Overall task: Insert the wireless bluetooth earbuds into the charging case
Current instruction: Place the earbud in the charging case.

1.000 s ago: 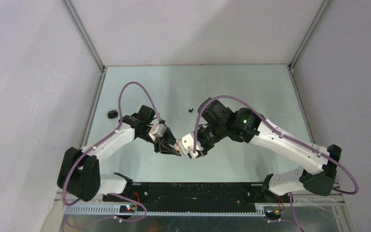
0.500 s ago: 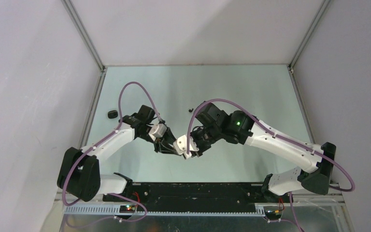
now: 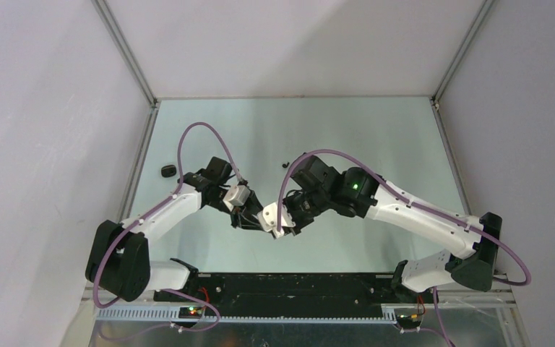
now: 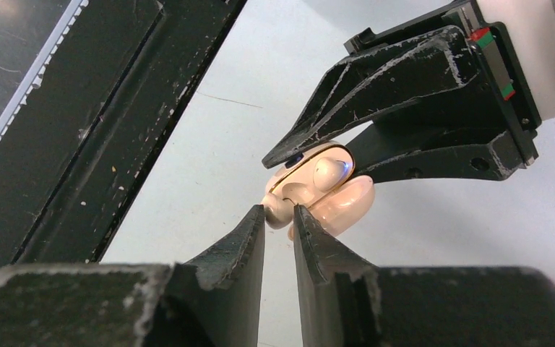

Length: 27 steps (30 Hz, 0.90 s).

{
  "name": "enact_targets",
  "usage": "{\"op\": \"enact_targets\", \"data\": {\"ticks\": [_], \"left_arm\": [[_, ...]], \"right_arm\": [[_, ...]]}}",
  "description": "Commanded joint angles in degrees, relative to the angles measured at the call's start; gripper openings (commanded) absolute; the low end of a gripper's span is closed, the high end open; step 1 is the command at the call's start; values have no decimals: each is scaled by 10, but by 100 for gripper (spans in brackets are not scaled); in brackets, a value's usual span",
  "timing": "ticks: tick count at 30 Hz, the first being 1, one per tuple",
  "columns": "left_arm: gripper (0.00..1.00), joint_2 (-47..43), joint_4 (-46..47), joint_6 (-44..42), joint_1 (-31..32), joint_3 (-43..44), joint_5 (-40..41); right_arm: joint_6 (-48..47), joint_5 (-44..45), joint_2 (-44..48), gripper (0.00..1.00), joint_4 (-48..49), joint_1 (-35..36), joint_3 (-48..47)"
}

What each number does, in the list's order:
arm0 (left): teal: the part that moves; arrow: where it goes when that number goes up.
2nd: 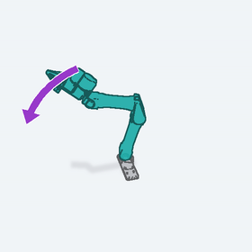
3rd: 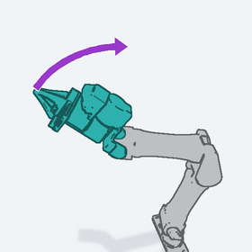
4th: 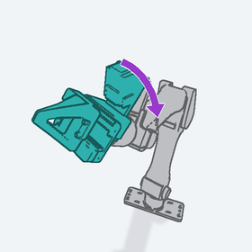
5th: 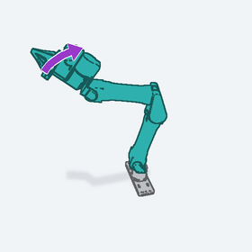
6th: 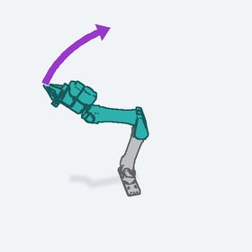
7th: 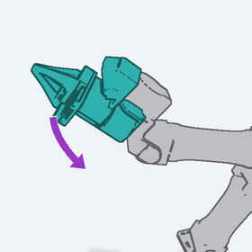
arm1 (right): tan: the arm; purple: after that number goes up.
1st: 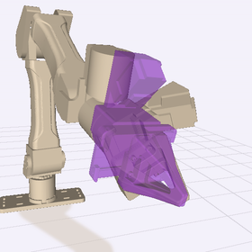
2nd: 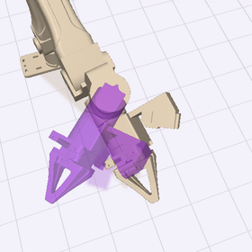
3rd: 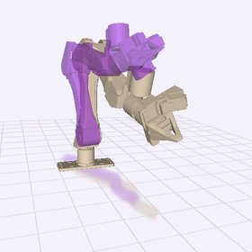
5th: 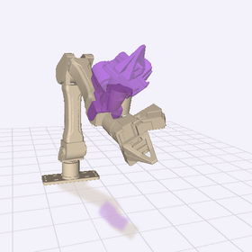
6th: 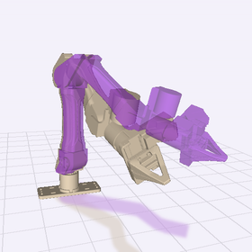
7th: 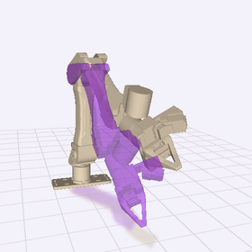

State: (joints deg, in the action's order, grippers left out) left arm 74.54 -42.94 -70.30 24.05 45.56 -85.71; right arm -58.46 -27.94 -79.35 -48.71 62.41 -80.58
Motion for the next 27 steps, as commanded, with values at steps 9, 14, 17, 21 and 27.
{"op": "enact_targets", "data": {"ticks": [9, 14, 17, 21, 27], "left_arm": [[0, -8, 9, 6, 1, 14, -12], [0, -9, 10, 7, 2, 14, -11], [0, -8, 11, 7, 2, 13, -10], [0, -6, 11, 8, 2, 14, -9], [0, -5, 12, 8, 1, 14, -6]], "right_arm": [[-14, 16, 0, 29, 1, 12, 4], [-7, 27, -5, 27, 10, 12, 6], [-2, 24, -6, 25, 12, 12, 6], [-14, 15, -6, 25, 0, 13, 5], [-11, 21, -10, 25, -1, 18, 6]]}}
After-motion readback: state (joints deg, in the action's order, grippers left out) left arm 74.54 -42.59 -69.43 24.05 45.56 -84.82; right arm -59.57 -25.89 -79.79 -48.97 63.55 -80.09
